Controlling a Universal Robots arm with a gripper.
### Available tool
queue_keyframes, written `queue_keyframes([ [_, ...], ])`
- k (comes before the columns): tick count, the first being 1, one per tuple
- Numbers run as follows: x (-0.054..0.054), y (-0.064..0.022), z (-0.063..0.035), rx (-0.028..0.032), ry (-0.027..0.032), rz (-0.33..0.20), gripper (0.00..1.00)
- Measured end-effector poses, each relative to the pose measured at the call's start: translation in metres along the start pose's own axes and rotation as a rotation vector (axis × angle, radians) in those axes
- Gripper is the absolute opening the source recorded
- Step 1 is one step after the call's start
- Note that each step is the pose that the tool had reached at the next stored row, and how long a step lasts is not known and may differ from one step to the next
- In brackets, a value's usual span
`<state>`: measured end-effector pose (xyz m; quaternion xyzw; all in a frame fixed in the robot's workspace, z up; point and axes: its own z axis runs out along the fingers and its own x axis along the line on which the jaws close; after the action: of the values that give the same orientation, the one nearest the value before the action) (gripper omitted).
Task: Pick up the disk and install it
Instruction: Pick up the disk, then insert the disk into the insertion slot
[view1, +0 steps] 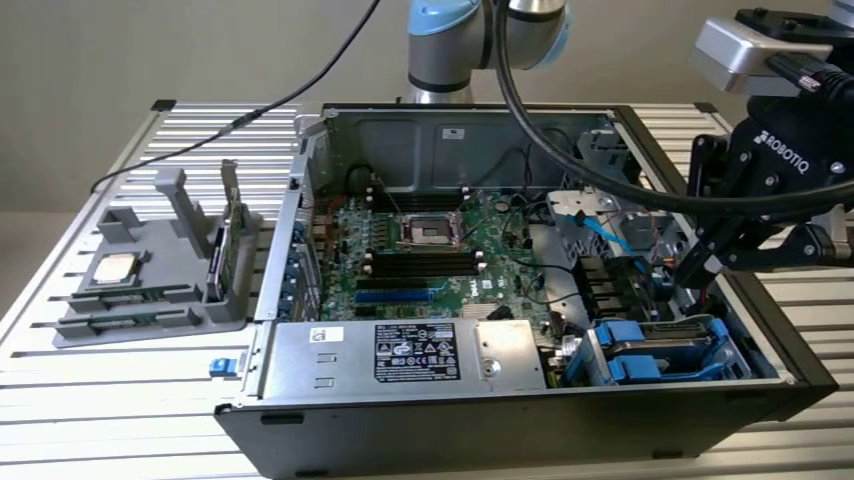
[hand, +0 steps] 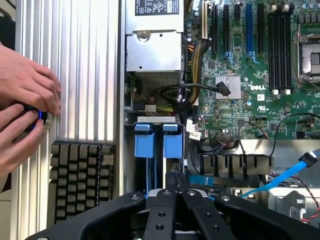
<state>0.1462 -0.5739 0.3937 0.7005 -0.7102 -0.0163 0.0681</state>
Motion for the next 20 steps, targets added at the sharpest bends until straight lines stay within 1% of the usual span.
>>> queue_keyframes([
  [4,-0.0002,0.0003,-0.0026,0.0,0.0001,0.0,0.11],
  [20,-0.0003,0.0003,-0.0027,0.0,0.0001,0.0,0.11],
])
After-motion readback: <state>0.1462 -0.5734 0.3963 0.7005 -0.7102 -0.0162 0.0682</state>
